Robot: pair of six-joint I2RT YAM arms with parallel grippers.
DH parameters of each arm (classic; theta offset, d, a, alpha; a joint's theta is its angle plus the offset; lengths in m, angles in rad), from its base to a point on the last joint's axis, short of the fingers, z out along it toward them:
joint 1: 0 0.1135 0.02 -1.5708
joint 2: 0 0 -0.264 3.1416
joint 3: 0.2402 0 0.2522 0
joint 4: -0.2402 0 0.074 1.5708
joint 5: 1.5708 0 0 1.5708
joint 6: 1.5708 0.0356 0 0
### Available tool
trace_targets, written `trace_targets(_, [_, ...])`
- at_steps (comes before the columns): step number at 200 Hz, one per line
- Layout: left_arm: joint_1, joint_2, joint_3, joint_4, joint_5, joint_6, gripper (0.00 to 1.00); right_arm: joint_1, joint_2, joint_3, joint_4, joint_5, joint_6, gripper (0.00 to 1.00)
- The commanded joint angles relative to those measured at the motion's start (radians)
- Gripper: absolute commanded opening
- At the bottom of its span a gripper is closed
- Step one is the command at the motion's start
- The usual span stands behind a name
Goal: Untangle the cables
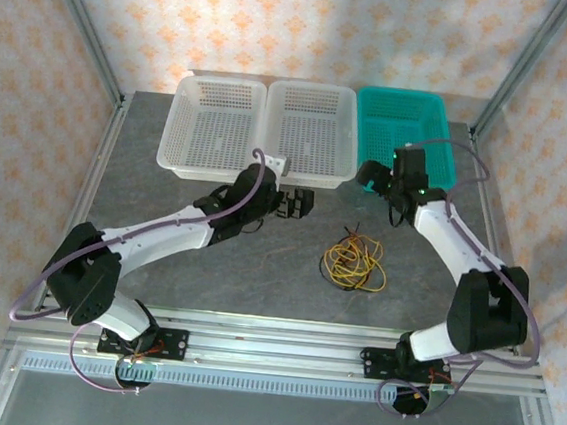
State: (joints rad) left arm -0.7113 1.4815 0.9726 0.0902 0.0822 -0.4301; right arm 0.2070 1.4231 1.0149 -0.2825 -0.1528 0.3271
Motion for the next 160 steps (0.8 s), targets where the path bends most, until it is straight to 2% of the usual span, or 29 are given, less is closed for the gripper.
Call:
trace_targets(1, [-0.053, -0.002, -0.037, 0.080, -0.071, -0.021, 0.99, 0.005, -0.118, -0.089, -0.046, 0.010, 0.089, 0.95])
trace_targets(47, [-0.177, 0.062, -0.113, 0.157, -0.049, -0.055, 0.99, 0.005, -0.236, -0.254, -0.107, 0.013, 0.231, 0.86])
trace_targets(79, [-0.263, 0.155, -0.081, 0.145, -0.069, -0.050, 0.99, 0.004, -0.208, -0.313, -0.125, -0.020, 0.306, 0.77])
trace_targets(102, [-0.315, 0.216, -0.055, 0.133, -0.083, -0.039, 0.99, 0.004, -0.206, -0.343, -0.151, 0.006, 0.345, 0.71])
trace_targets(129, [-0.350, 0.259, -0.045, 0.128, -0.094, -0.039, 0.99, 0.004, -0.217, -0.370, -0.180, 0.022, 0.356, 0.70])
trace_targets(160, [-0.361, 0.269, -0.043, 0.141, -0.093, -0.044, 0.99, 0.004, -0.218, -0.397, -0.177, -0.044, 0.344, 0.72])
